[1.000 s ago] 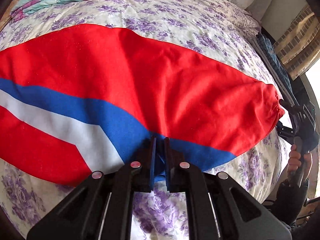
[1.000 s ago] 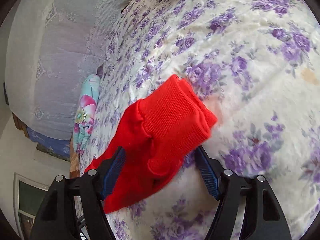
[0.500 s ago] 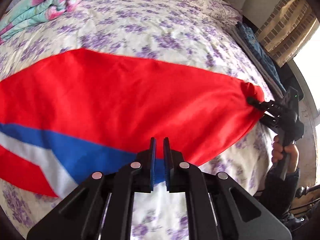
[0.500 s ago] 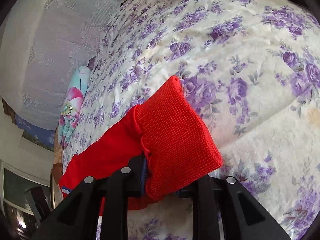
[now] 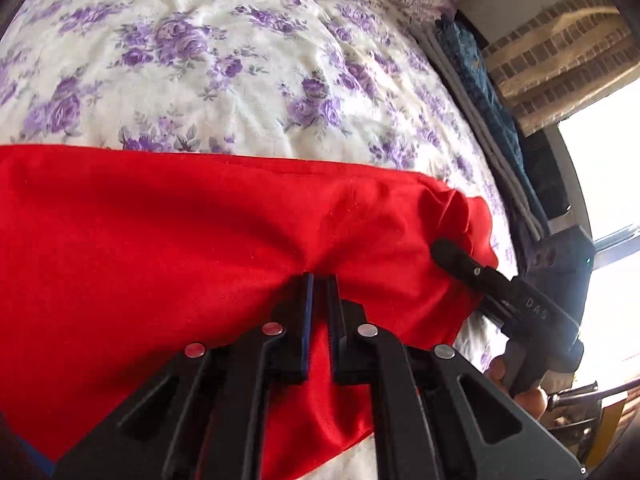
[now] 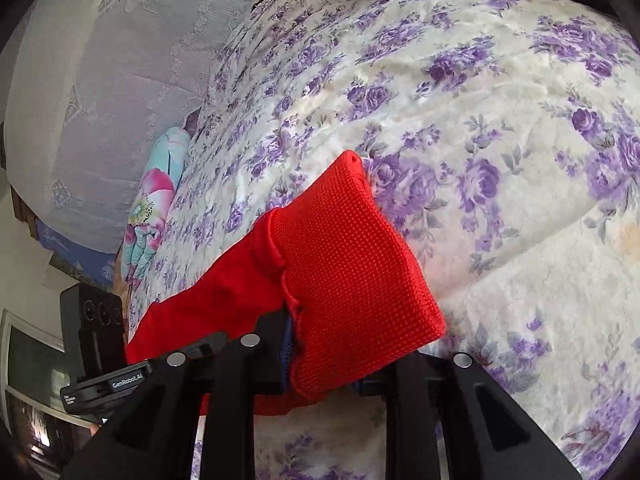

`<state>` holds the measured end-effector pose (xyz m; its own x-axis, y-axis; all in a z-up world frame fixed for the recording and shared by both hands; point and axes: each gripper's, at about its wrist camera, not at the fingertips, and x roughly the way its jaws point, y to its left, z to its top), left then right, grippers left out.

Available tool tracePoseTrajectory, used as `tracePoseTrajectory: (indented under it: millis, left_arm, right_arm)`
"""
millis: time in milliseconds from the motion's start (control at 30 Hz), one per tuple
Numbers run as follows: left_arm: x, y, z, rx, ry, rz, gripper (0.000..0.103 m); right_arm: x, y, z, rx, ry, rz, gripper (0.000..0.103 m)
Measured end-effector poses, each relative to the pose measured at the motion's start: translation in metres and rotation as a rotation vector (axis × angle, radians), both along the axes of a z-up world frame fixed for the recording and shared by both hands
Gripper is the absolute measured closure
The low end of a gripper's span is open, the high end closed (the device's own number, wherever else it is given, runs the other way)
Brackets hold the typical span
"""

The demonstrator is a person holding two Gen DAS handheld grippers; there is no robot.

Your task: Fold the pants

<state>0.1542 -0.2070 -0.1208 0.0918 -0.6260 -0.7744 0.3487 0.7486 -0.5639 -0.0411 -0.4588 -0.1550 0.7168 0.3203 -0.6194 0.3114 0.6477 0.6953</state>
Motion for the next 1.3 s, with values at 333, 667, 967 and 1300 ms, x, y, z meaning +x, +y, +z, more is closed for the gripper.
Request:
tracePoseTrajectory:
  millis: [333, 667, 967, 1300]
  left_arm:
    - [-0.053, -0.008, 0.01, 0.113, -0.189, -0.05, 0.097]
    - [-0.038, 0.065, 0.029, 0.102, -0.17, 0.074, 0.097]
    - [-0.024, 0.247, 0.042, 0.303, -0.275, 0.348, 0.062]
    - [-0.024, 0.279, 0.025, 0.252, -0.311, 0.403, 0.093]
  right_arm:
    - [0.005, 0.01, 0.009, -0.055, 0.046, -0.041, 0.081]
    - [0.017, 0.048, 0.081, -0.323, 0.042, -0.019, 0.079]
    - [0.039, 0.115, 0.103, -0.594, 0.069, 0.054, 0.078]
    - [0.098, 0.295, 0.08, -0.689, 0.077, 0.474, 0.078]
